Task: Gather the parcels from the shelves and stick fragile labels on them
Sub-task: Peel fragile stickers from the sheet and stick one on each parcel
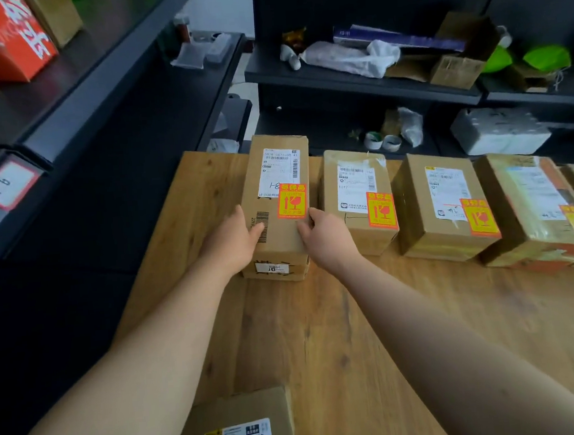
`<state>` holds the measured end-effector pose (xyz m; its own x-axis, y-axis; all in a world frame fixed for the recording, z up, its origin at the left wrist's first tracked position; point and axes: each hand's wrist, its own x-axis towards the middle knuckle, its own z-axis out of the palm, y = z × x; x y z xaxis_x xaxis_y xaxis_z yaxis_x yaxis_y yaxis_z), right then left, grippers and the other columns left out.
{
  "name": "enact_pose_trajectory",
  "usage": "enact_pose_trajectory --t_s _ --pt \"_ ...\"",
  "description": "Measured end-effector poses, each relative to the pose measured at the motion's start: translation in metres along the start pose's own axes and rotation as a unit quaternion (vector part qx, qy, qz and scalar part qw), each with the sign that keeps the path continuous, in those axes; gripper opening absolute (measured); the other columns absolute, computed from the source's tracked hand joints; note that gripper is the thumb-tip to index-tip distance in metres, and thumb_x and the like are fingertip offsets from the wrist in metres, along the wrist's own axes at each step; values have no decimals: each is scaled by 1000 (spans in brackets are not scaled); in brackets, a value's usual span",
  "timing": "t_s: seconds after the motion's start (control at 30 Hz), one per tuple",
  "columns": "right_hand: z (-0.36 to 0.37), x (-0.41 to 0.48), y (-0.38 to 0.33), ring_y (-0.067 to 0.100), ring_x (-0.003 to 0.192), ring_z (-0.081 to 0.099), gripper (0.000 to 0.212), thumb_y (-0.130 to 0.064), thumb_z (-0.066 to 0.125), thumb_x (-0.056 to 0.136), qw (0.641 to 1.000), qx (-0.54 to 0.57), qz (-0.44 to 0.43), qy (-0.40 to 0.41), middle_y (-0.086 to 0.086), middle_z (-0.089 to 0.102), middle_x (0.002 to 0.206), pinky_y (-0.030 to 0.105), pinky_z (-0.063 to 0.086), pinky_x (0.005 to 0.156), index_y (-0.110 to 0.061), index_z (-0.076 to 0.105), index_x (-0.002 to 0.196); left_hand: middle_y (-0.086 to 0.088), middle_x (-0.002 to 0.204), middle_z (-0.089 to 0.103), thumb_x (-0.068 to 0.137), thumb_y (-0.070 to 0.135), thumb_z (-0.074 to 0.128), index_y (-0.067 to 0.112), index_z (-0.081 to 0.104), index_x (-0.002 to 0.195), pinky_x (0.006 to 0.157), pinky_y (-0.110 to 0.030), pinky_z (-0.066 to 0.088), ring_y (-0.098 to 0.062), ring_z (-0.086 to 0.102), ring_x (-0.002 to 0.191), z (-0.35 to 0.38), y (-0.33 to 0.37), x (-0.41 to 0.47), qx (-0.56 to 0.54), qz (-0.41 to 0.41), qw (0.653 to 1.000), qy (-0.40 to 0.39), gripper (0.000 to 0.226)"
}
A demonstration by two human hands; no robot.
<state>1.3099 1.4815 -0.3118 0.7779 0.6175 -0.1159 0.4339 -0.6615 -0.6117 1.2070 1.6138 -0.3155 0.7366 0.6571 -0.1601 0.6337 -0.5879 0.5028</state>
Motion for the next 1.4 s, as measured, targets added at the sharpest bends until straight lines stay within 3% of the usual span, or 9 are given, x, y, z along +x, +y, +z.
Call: enact_pose_trajectory --t_s 0.1,0.3,0.57,0.73,0.93,1.03,1.1,1.2,1.4 --pt "-9 -11 -4 24 81 62 25 -33 41 98 996 -80 -35 12 4 63 94 41 56 71 -15 56 109 -5 127 54 97 38 40 13 45 127 86 -40 47 -27 52 111 -12 10 -17 105 60 991 61 40" --pt "-31 -64 -1 23 86 61 23 -33 44 97 975 -179 -126 44 1 59 100 35 54 67 -15 55 107 -3 129 53 96 35 41 13 46 124 99 -39 36 -23 47 120 -27 28 -85 196 125 966 110 36" --pt "-44 -180 15 22 118 51 34 -36 43 97 955 -199 -220 11 2 56 128 32 43 91 -15 53 122 -5 132 52 96 38 40 11 46 128 107 -36 30 -21 44 125 -13 23 -230 259 100 952 127 43" --pt "-25 -250 23 26 109 55 35 -37 41 97 949 -198 -242 -34 4 57 122 36 46 83 -13 51 120 -5 130 52 95 39 41 11 43 130 102 -35 31 -23 45 121 0 -1 -308 261 33 959 102 44" --pt "9 -306 37 30 93 57 37 -42 40 97 937 -241 -222 -120 9 60 99 33 37 64 -9 47 112 -10 135 49 96 44 38 5 32 139 103 -39 33 -27 44 123 20 -36 -370 237 -88 967 23 58" --pt "24 -321 42 31 88 59 35 -41 37 98 943 -225 -191 -151 10 62 96 33 38 62 -10 49 110 -12 116 59 97 43 35 3 20 144 83 -39 49 -28 57 101 34 -47 -382 143 -121 982 -14 63" --pt "30 -329 42 32 82 60 26 -33 36 100 947 -208 -175 -169 11 63 94 34 42 62 -11 49 104 -9 103 61 98 41 36 2 16 146 71 -36 52 -24 60 86 42 -52 -383 91 -118 989 -5 65" --pt "28 -340 47 31 75 57 25 -32 33 99 967 -155 -125 -159 10 61 86 35 43 60 -13 45 88 -4 89 60 96 40 41 1 32 135 62 -34 51 -19 58 73 49 -50 -385 60 -89 994 6 56" --pt "-9 -370 84 33 78 57 25 -32 36 98 983 -145 -34 -111 11 62 85 34 39 59 -13 46 85 -6 106 62 94 41 43 5 34 131 69 -37 51 -22 60 86 72 -14 -393 33 7 999 -26 52"
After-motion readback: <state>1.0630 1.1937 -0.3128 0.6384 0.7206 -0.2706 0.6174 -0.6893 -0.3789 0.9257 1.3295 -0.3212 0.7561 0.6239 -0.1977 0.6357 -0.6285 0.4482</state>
